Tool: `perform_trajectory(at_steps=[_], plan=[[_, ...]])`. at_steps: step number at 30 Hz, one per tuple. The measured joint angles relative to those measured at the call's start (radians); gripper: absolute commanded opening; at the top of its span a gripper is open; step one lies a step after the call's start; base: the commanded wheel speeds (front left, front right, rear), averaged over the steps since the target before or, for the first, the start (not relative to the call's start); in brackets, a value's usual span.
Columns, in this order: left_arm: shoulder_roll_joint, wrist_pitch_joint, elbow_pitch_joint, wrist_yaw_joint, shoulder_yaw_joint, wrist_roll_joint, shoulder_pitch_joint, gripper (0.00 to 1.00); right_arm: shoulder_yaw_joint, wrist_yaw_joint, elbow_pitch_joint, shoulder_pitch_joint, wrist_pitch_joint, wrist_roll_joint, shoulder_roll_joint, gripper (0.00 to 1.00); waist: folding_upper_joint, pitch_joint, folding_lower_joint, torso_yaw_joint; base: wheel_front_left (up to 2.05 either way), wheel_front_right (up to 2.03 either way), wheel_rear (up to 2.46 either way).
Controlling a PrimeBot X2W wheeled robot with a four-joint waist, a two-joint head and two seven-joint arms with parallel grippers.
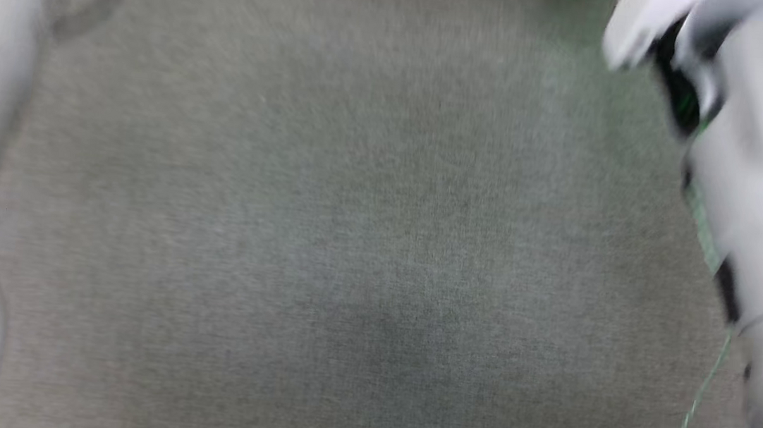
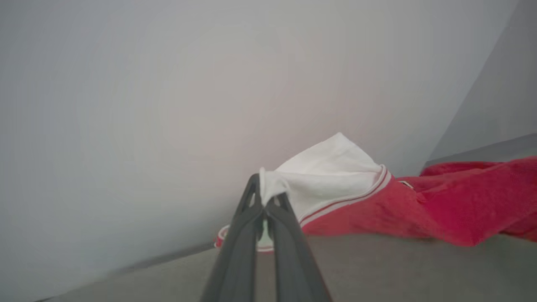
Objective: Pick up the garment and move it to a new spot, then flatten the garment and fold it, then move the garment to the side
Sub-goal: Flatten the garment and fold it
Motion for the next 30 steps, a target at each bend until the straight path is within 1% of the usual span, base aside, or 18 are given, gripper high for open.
perform_trajectory(at_steps=[3, 5, 8, 11, 12, 14, 15, 17, 19, 21, 24, 26, 28, 30], plan=[[0.017, -0.001, -0.017, 0.0, -0.002, -0.028, 0.137, 0.0, 0.083, 0.0, -0.063, 0.119, 0.073, 0.097, -0.012, 0.0, 0.0, -0.069, 0.0, 0.009, 0.0, 0.0, 0.0], [0.034, -0.007, -0.043, 0.0, 0.005, -0.06, 0.228, 0.0, 0.135, 0.0, -0.13, 0.202, 0.123, 0.164, -0.042, 0.0, 0.0, -0.116, 0.0, 0.014, 0.0, 0.0, 0.0], [0.057, -0.01, -0.092, 0.002, 0.006, -0.082, 0.364, 0.0, 0.194, 0.0, -0.259, 0.335, 0.216, 0.275, -0.122, 0.0, 0.0, -0.185, 0.0, 0.021, 0.0, 0.0, 0.0], [0.09, -0.008, -0.177, 0.017, 0.007, -0.112, 0.51, 0.0, 0.233, 0.0, -0.422, 0.486, 0.319, 0.39, -0.214, 0.0, 0.0, -0.249, 0.0, 0.03, 0.0, 0.0, 0.0], [0.103, -0.006, -0.211, 0.033, 0.008, -0.125, 0.559, 0.0, 0.233, 0.0, -0.469, 0.536, 0.343, 0.422, -0.239, 0.0, 0.0, -0.268, 0.0, 0.034, 0.0, 0.0, 0.0], [0.148, 0.005, -0.301, 0.061, 0.005, -0.137, 0.66, 0.0, 0.234, 0.0, -0.581, 0.638, 0.411, 0.477, -0.307, 0.0, 0.0, -0.304, 0.0, 0.041, 0.0, 0.0, 0.0], [0.171, 0.006, -0.356, 0.087, 0.0, -0.141, 0.709, 0.0, 0.216, 0.0, -0.622, 0.69, 0.438, 0.506, -0.332, 0.0, 0.0, -0.32, 0.0, 0.045, 0.0, 0.0, 0.0], [0.227, 0.021, -0.483, 0.138, -0.002, -0.156, 0.804, 0.0, 0.192, 0.0, -0.711, 0.794, 0.489, 0.522, -0.389, 0.0, 0.0, -0.348, 0.0, 0.055, 0.0, 0.0, 0.0], [0.285, 0.035, -0.624, 0.202, -0.003, -0.169, 0.894, 0.0, 0.141, 0.0, -0.787, 0.887, 0.54, 0.551, -0.42, 0.0, 0.0, -0.369, 0.0, 0.066, 0.0, 0.0, 0.0], [0.341, 0.049, -0.777, 0.277, 0.002, -0.191, 0.982, 0.0, 0.096, 0.0, -0.866, 0.973, 0.587, 0.552, -0.447, 0.0, 0.0, -0.382, 0.0, 0.081, 0.0, 0.0, 0.0], [0.41, 0.068, -1.003, 0.39, 0.0, -0.223, 1.106, 0.0, 0.008, 0.0, -0.951, 1.082, 0.658, 0.542, -0.447, 0.0, 0.0, -0.392, 0.0, 0.101, 0.0, 0.0, 0.0], [0.444, 0.078, -1.127, 0.454, -0.005, -0.239, 1.175, 0.0, -0.038, 0.0, -1.015, 1.149, 0.714, 0.532, -0.44, 0.0, 0.0, -0.394, 0.0, 0.11, 0.0, 0.0, 0.0], [0.464, 0.078, -1.222, 0.508, -0.008, -0.251, 1.232, 0.0, -0.087, 0.0, -1.066, 1.202, 0.759, 0.512, -0.421, 0.0, 0.0, -0.391, 0.0, 0.113, 0.0, 0.0, 0.0], [0.47, 0.079, -1.292, 0.543, -0.015, -0.258, 1.271, 0.0, -0.131, 0.0, -1.113, 1.255, 0.807, 0.492, -0.401, 0.0, 0.0, -0.385, 0.0, 0.113, 0.0, 0.0, 0.0]])
